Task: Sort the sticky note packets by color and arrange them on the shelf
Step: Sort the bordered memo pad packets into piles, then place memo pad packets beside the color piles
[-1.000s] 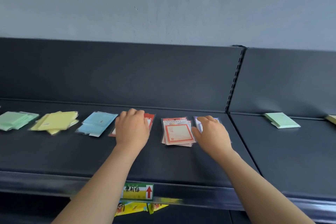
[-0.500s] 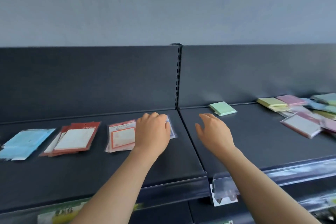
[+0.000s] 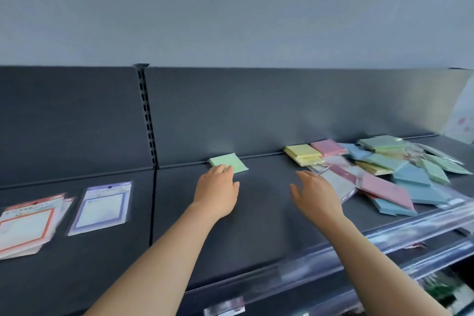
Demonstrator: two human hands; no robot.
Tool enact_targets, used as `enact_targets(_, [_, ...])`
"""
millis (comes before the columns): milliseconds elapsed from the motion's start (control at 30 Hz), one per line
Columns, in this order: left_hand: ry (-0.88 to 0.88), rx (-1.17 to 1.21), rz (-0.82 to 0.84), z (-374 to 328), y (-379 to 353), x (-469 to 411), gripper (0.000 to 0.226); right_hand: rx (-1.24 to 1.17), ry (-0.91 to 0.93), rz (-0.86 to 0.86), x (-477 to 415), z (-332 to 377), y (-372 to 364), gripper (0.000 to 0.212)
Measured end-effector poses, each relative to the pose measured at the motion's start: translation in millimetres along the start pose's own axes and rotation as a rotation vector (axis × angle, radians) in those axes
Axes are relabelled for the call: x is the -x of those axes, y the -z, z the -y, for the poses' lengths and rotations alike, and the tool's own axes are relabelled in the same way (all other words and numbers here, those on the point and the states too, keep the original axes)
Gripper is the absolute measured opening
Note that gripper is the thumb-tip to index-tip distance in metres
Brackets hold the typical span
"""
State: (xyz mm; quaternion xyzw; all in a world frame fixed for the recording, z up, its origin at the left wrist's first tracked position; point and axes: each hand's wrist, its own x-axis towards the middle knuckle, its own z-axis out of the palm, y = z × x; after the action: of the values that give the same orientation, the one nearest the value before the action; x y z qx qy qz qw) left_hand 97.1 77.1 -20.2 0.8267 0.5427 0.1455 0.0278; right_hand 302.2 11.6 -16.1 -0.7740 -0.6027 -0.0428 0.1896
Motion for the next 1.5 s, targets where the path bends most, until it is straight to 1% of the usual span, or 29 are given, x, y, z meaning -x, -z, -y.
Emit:
enact_targets(67, [0.008, -0.025, 0.017, -6.9, -10.5, -17.4, 0.036, 0.024, -0.011, 0.005, -6.2, -28.1, -2.6, 0.023])
enact_targets(200, [0.072, -0.097, 0.076, -10.6, -27.3, -41.9, 0.036, 0.061, -0.050, 0.095, -11.3, -65.7, -10.4, 0.030])
enact_targets(267, [0.100, -0.112, 0.096, -13.2, -31.9, -44.8, 0.033, 0.046, -0.011, 0.109, -12.2, -71.7, -14.1, 0.027])
enact_targets(367, [0.081, -0.184, 0.069, -25.4, -31.3, -42.2, 0.029, -0.022, 0.082, 0.098, -13.7, -67.9, -17.1, 0.023])
enact_targets(467, [0.063, -0.305, 0.056, -42.1, -22.1, -38.0, 0.022, -0.114, 0.168, 0.151, -12.9, -55.6, -17.0, 0.023])
enact_targets(500, [0.064, -0.329, 0.055, -47.1, -17.7, -36.2, 0.019, -0.189, 0.170, 0.174, -13.3, -51.9, -14.0, 0.023])
enact_targets(567, [0.067, -0.306, 0.036, -52.3, -10.5, -34.6, 0.014, -0.324, 0.120, 0.199, -16.3, -50.6, -6.1, 0.014])
enact_targets(600, [0.074, -0.244, 0.014, -52.3, -8.3, -34.7, 0.012, -0.318, 0.068, 0.207, -19.5, -53.3, -1.8, 0.030])
enact_targets(633, [0.092, -0.169, 0.005, -51.3, -6.7, -34.9, 0.010, -0.270, 0.019, 0.235, -22.5, -57.8, 1.8, 0.053])
enact_targets(667, [0.119, -0.111, 0.012, -48.6, -7.7, -36.0, 0.017, -0.223, -0.020, 0.262, -24.9, -62.7, 3.6, 0.073])
enact_targets(700, [0.144, -0.092, 0.064, -45.4, -10.3, -37.4, 0.029, -0.176, -0.050, 0.291, -27.1, -66.8, 3.7, 0.085])
enact_targets(733, [0.171, -0.088, 0.137, -42.5, -13.5, -38.1, 0.042, -0.153, -0.067, 0.325, -28.9, -69.9, 3.0, 0.092])
enact_targets(800, [0.220, -0.069, 0.248, -38.6, -20.2, -39.0, 0.062, -0.167, -0.068, 0.381, -30.6, -73.0, 0.6, 0.095])
enact_targets(833, [0.236, -0.062, 0.264, -37.6, -22.1, -39.5, 0.069, -0.175, -0.069, 0.396, -30.4, -72.4, 0.8, 0.096])
enact_targets(900, [0.262, -0.069, 0.249, -37.1, -22.2, -41.3, 0.079, -0.183, -0.088, 0.399, -32.4, -72.2, 1.3, 0.099])
enact_targets(967, [0.321, -0.059, 0.256, -37.6, -17.8, -41.9, 0.086, -0.186, -0.119, 0.411, -32.9, -70.9, 2.4, 0.104])
enact_targets(1033, [0.385, -0.021, 0.264, -38.1, -14.4, -40.0, 0.093, -0.238, -0.161, 0.403, -31.7, -69.2, 3.6, 0.108])
enact_targets(1133, [0.448, 0.089, 0.176, -38.4, -13.7, -34.3, 0.104, -0.373, -0.145, 0.315, -24.8, -64.3, 10.4, 0.101])
enact_targets(1167, [0.455, 0.155, 0.137, -39.0, -13.1, -31.7, 0.104, -0.408, -0.126, 0.281, -22.8, -61.9, 12.1, 0.097])
enact_targets(1233, [0.444, 0.289, 0.070, -41.1, -9.8, -26.2, 0.095, -0.458, -0.081, 0.202, -20.2, -55.5, 13.7, 0.097])
enact_targets(1333, [0.426, 0.430, -0.011, -39.0, -2.2, -19.0, 0.078, -0.603, -0.050, 0.089, -18.8, -42.6, 10.6, 0.113])
enact_targets(1367, [0.426, 0.473, -0.047, -36.7, 0.7, -16.3, 0.071, -0.658, -0.051, 0.062, -18.4, -37.9, 9.2, 0.115])
enact_targets(1500, [0.454, 0.567, -0.177, -22.0, 10.4, -3.5, 0.050, -0.791, -0.043, 0.019, -15.7, -17.5, -0.3, 0.108])
